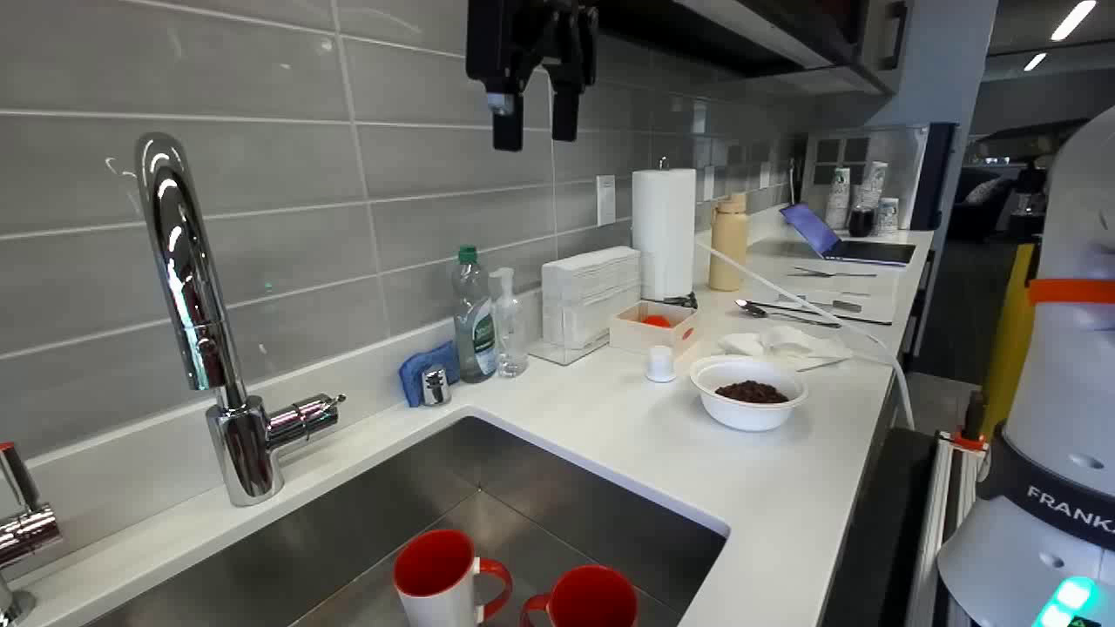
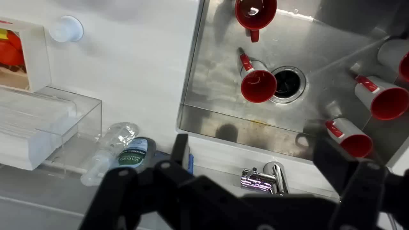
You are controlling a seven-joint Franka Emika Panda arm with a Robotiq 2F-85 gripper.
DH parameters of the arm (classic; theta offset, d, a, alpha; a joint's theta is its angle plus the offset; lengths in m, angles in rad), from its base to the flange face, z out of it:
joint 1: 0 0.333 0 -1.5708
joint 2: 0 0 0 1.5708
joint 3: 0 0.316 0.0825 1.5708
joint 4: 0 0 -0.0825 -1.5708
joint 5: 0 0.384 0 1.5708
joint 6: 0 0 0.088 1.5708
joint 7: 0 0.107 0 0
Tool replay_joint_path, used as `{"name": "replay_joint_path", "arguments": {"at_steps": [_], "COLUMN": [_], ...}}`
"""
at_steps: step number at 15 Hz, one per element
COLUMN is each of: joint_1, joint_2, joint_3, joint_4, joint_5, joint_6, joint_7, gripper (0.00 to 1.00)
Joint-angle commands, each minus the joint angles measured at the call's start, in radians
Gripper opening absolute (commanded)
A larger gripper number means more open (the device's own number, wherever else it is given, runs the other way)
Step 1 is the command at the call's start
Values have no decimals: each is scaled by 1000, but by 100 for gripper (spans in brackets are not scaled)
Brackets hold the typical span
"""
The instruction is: Move the white plate forward closer to the wall and use the napkin to wipe the counter
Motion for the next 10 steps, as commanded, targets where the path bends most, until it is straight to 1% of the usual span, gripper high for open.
{"name": "replay_joint_path", "arguments": {"at_steps": [1, 5, 6, 10], "joint_1": [11, 11, -13, -75], "joint_2": [2, 2, 10, 33], "joint_3": [-9, -9, 6, 22], "joint_4": [3, 3, -9, -74], "joint_5": [-6, -6, -31, -104], "joint_6": [-3, -3, 11, 68], "joint_7": [5, 5, 48, 185], "gripper": [100, 100, 100, 100]}}
